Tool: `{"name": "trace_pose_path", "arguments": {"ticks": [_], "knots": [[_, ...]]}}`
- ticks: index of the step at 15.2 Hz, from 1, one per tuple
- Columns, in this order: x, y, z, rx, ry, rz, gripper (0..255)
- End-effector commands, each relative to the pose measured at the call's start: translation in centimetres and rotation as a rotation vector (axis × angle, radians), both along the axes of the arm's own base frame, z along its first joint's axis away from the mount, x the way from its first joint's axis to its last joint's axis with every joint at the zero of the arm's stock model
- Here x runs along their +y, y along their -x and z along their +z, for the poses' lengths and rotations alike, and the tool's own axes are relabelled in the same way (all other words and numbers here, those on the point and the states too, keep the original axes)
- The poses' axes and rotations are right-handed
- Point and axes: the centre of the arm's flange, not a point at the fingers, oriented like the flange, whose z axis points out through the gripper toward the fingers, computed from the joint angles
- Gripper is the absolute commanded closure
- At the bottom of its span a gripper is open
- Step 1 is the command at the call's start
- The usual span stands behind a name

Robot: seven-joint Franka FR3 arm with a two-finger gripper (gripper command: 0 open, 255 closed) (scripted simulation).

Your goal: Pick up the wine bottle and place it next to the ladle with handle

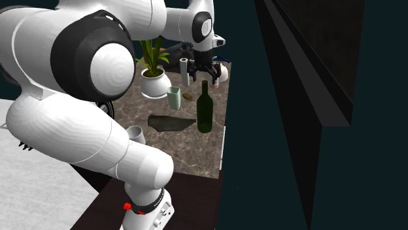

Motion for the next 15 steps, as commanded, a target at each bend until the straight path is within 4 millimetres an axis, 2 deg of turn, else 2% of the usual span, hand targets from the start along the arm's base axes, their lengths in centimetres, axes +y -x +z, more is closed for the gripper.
{"name": "trace_pose_path", "arguments": {"ticks": [1,5,12,13,15], "knots": [[0.1,-0.2,-1.0,-0.001,0.0,0.001,0],[0.0,-0.2,-2.9,-0.001,0.0,0.001,0],[0.0,-0.2,-2.9,-0.001,0.0,0.001,0],[0.0,-0.2,-2.9,-0.001,0.0,0.001,255],[0.0,-0.2,-2.9,-0.001,0.0,0.001,255]]}}
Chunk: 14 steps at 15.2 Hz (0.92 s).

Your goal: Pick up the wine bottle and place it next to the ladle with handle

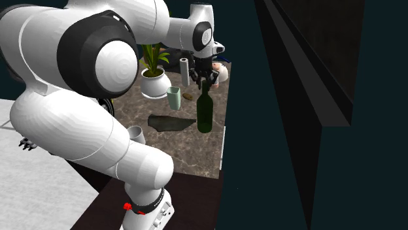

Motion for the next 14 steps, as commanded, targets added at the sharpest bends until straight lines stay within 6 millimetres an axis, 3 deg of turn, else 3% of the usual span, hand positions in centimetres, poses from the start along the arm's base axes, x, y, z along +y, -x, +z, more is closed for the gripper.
{"name": "trace_pose_path", "arguments": {"ticks": [1,7,14], "knots": [[0.0,0.0,0.0,0.0,0.0,0.0,255],[0.0,0.0,0.0,0.0,0.0,0.0,255],[0.0,0.0,3.7,0.0,0.0,0.0,255]]}}
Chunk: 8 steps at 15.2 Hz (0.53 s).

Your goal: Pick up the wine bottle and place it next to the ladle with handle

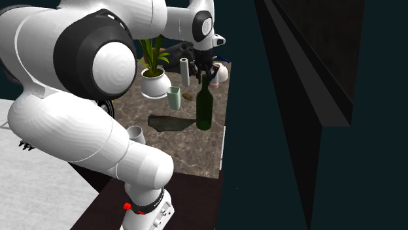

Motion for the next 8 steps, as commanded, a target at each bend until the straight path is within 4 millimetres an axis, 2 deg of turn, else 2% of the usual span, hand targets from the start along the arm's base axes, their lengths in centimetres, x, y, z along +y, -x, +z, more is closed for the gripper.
{"name": "trace_pose_path", "arguments": {"ticks": [1,8], "knots": [[0.0,0.1,1.2,0.0,0.0,0.0,255],[0.0,0.1,4.8,0.0,0.0,0.0,255]]}}
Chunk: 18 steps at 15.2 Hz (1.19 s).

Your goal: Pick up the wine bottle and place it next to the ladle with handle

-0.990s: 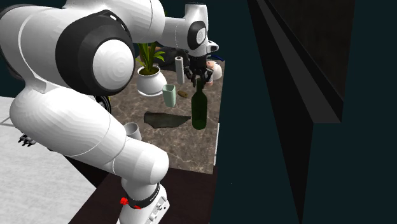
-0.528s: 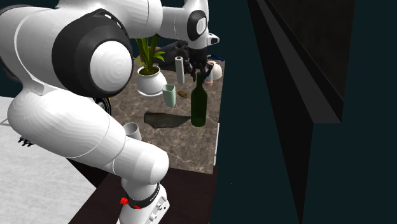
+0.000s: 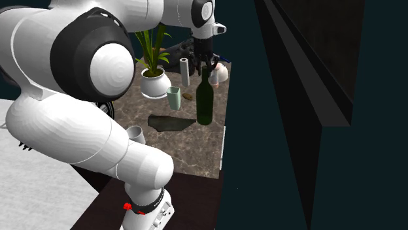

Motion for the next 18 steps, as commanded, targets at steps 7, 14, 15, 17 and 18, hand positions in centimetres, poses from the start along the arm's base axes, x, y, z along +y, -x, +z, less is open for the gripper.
{"name": "trace_pose_path", "arguments": {"ticks": [7,14,15,17,18], "knots": [[-0.1,0.1,4.2,0.0,0.0,0.0,255],[6.3,1.8,5.0,0.0,0.0,0.0,255],[7.6,2.1,5.0,0.0,0.0,0.0,255],[10.2,2.7,5.0,0.0,0.0,0.0,255],[11.5,3.1,5.0,0.0,0.0,0.0,255]]}}
